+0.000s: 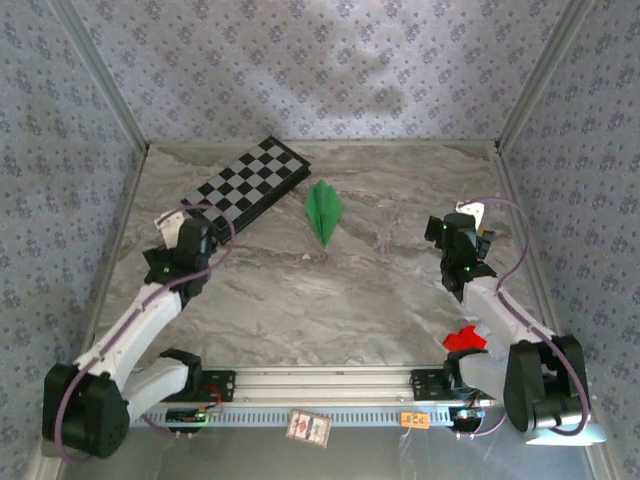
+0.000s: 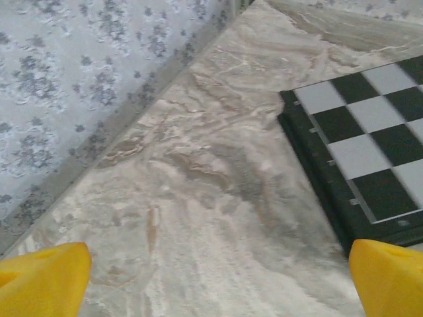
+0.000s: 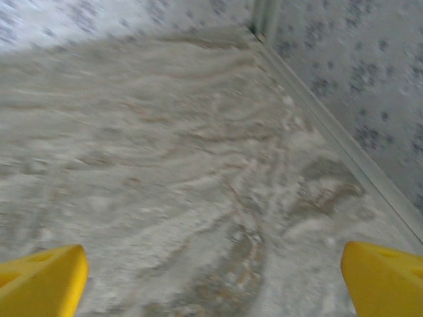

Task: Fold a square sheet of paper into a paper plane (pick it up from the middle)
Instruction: Reset both arms

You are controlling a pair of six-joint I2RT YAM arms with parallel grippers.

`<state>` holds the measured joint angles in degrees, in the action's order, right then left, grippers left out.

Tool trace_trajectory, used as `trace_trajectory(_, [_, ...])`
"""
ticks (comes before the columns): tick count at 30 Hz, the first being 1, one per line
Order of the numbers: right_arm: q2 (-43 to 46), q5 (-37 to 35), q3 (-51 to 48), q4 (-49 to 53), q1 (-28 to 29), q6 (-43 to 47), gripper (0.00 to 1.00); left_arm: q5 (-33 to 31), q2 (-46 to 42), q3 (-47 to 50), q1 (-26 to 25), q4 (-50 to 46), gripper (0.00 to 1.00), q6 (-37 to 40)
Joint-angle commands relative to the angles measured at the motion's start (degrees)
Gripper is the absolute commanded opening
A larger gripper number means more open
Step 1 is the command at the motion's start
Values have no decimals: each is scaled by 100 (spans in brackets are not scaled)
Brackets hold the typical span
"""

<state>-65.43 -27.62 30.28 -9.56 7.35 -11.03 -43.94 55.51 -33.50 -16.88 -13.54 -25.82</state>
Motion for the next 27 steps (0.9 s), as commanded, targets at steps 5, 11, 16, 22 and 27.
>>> trace_trajectory(5, [-846, 226, -497, -1615, -162, 606, 100, 1010, -513, 1707, 604, 3058, 100, 1856])
trace_trajectory(11, [-1311, 1152, -629, -2611, -233, 1190, 100, 2567, -234, 2299, 1228, 4467, 100, 2320])
trace_trajectory(16, [-1528, 2027, -868, -3345, -472, 1585, 100, 3561, 556, 2427, 1544, 5678, 100, 2678])
trace_trajectory(22, [-1881, 2532, -1048, -3927, -677, 1551, 100, 4309, 1687, 2172, 1596, 6689, 100, 2773])
trace_trajectory(27, [-2149, 2517, -1076, -4210, -735, 1484, 100, 4387, 2739, 1974, 1604, 7416, 100, 2732])
